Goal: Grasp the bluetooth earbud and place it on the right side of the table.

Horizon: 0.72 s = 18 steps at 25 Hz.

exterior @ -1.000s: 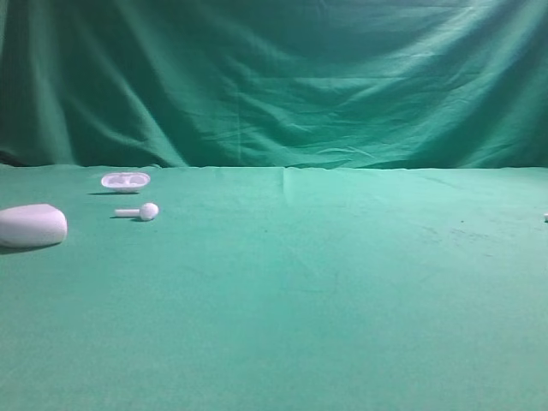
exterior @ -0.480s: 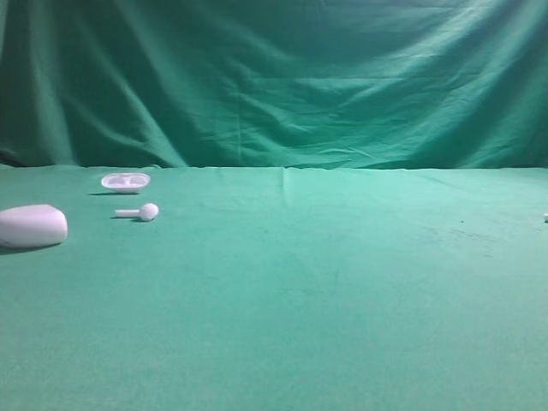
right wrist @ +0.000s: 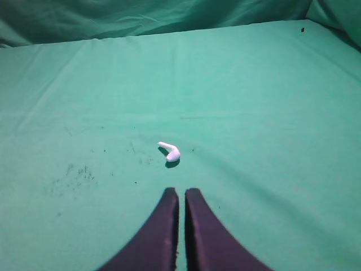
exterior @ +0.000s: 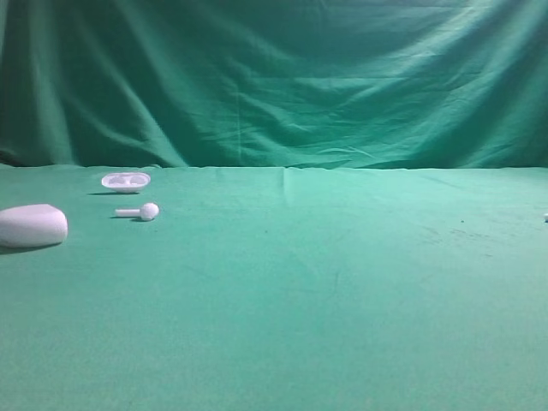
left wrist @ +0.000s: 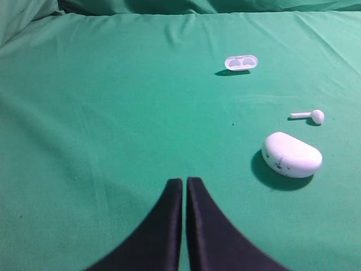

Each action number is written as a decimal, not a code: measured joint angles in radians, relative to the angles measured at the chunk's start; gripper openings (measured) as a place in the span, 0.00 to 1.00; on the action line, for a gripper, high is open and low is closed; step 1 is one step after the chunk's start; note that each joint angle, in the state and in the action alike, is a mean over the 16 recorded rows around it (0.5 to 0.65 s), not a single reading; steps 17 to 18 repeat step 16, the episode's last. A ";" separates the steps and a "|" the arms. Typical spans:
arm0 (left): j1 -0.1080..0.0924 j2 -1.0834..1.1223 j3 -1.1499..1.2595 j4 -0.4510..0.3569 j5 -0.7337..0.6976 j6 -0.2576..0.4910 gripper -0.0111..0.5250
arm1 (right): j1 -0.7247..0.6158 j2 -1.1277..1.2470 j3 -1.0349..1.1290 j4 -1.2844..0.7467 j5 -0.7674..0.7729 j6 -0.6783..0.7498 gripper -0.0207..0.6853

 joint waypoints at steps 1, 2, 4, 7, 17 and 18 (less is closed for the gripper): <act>0.000 0.000 0.000 0.000 0.000 0.000 0.02 | 0.000 0.000 0.000 0.000 0.000 0.000 0.03; 0.000 0.000 0.000 0.000 0.000 0.000 0.02 | 0.000 0.000 0.000 0.000 0.000 0.000 0.03; 0.000 0.000 0.000 0.000 0.000 0.000 0.02 | 0.000 0.000 0.000 0.000 0.000 0.000 0.03; 0.000 0.000 0.000 0.000 0.000 0.000 0.02 | 0.000 0.000 0.000 0.000 0.000 0.000 0.03; 0.000 0.000 0.000 0.000 0.000 0.000 0.02 | 0.000 0.000 0.000 0.000 0.000 0.000 0.03; 0.000 0.000 0.000 0.000 0.000 0.000 0.02 | 0.000 0.000 0.000 0.000 0.000 0.000 0.03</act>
